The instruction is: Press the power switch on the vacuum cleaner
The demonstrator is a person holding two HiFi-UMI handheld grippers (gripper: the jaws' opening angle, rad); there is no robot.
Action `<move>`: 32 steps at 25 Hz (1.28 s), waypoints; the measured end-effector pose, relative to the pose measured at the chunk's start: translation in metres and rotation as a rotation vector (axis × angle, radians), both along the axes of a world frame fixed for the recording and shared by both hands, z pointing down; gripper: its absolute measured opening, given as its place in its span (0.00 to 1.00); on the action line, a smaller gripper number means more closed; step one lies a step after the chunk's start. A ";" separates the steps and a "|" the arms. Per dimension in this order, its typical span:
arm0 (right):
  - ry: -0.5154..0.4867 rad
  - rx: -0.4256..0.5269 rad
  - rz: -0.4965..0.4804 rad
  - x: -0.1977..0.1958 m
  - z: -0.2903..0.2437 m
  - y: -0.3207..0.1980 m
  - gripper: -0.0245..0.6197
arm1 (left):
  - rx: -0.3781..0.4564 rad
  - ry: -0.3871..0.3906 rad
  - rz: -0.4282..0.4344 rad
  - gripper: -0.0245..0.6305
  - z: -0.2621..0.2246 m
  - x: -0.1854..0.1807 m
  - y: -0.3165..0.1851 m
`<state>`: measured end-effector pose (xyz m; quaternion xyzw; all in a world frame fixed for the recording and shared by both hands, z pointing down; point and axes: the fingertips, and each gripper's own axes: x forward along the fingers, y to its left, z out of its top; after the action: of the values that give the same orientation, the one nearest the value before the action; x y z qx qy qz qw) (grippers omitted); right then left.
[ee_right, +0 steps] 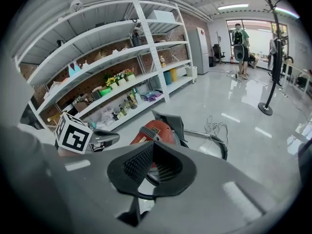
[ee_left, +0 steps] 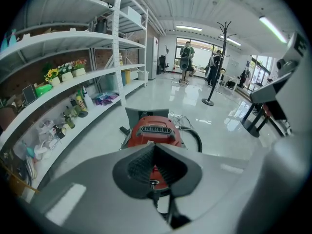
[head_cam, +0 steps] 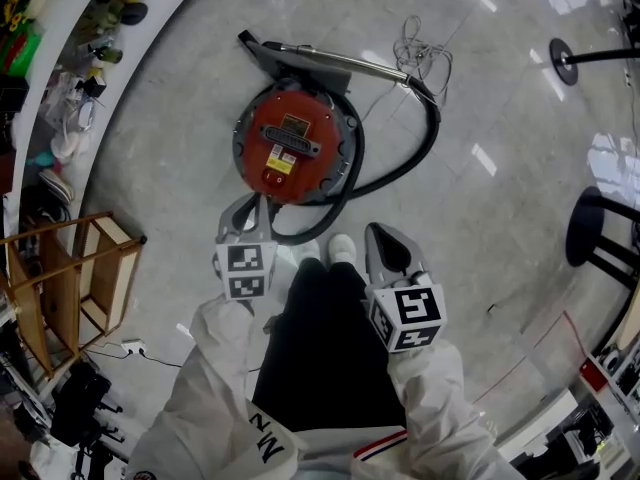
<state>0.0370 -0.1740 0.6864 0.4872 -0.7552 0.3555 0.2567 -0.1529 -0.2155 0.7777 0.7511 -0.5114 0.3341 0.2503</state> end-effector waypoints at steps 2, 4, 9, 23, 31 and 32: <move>0.003 0.003 0.002 0.002 0.001 -0.004 0.04 | -0.005 -0.006 0.005 0.04 0.005 0.000 -0.003; 0.005 0.005 0.006 0.004 0.002 -0.008 0.04 | -0.011 -0.011 0.007 0.04 0.010 0.000 -0.005; 0.007 0.004 0.009 0.007 0.003 -0.013 0.04 | -0.029 -0.021 0.012 0.04 0.021 -0.001 -0.005; 0.012 -0.006 0.007 0.010 0.005 -0.014 0.04 | -0.068 -0.053 0.042 0.04 0.048 0.000 -0.006; 0.017 -0.017 0.017 0.015 0.009 -0.011 0.04 | -0.098 -0.076 0.045 0.04 0.070 -0.002 -0.009; 0.017 -0.019 0.018 0.015 0.009 -0.011 0.04 | -0.103 -0.080 0.046 0.04 0.073 -0.002 -0.010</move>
<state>0.0517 -0.1847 0.6958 0.4944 -0.7452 0.3608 0.2646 -0.1553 -0.2254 0.8506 0.7347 -0.4858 0.3955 0.2603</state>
